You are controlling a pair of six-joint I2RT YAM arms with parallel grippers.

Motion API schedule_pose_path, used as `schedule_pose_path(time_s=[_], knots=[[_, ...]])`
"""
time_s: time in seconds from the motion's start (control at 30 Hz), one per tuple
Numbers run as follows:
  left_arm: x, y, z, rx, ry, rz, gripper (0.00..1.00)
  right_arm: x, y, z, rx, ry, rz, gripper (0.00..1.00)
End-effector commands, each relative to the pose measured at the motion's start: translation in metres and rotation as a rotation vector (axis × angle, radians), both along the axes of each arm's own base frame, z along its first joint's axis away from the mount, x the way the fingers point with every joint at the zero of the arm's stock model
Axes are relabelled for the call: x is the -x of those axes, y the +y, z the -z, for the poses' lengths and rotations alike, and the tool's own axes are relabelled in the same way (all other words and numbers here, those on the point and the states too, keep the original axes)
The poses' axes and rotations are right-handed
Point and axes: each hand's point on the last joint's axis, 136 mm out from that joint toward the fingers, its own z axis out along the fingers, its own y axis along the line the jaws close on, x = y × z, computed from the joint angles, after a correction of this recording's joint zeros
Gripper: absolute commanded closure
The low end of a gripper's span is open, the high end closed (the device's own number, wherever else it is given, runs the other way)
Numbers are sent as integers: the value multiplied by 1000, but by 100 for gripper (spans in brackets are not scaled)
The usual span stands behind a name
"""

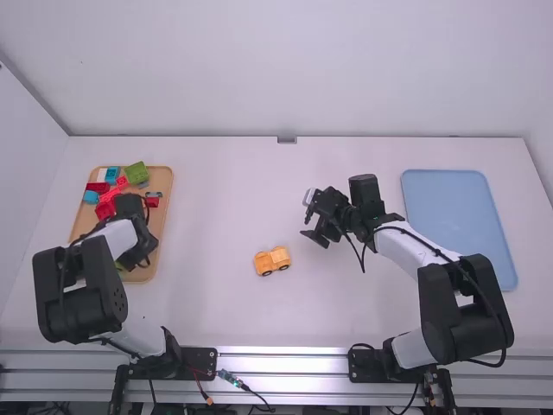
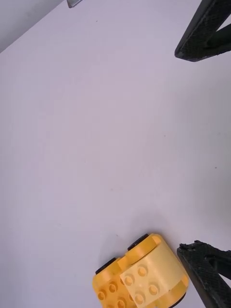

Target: Assemble lego blocks to make yellow taxi

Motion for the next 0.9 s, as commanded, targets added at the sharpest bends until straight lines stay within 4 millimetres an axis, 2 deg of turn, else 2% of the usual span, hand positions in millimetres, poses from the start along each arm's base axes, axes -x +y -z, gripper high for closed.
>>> schedule_pose_path(time_s=[0.0, 0.43, 0.5, 0.87], knots=[[5, -4, 7, 6, 28, 67, 47, -6, 3, -11, -12, -25, -3, 1], [4, -2, 11, -14, 4, 64, 53, -6, 3, -11, -12, -25, -2, 1], [1, -1, 13, -28, -2, 110, 58, -6, 3, -11, -12, -25, -3, 1], [1, -1, 16, -40, -17, 117, 61, -7, 3, -11, -14, -28, -2, 1]])
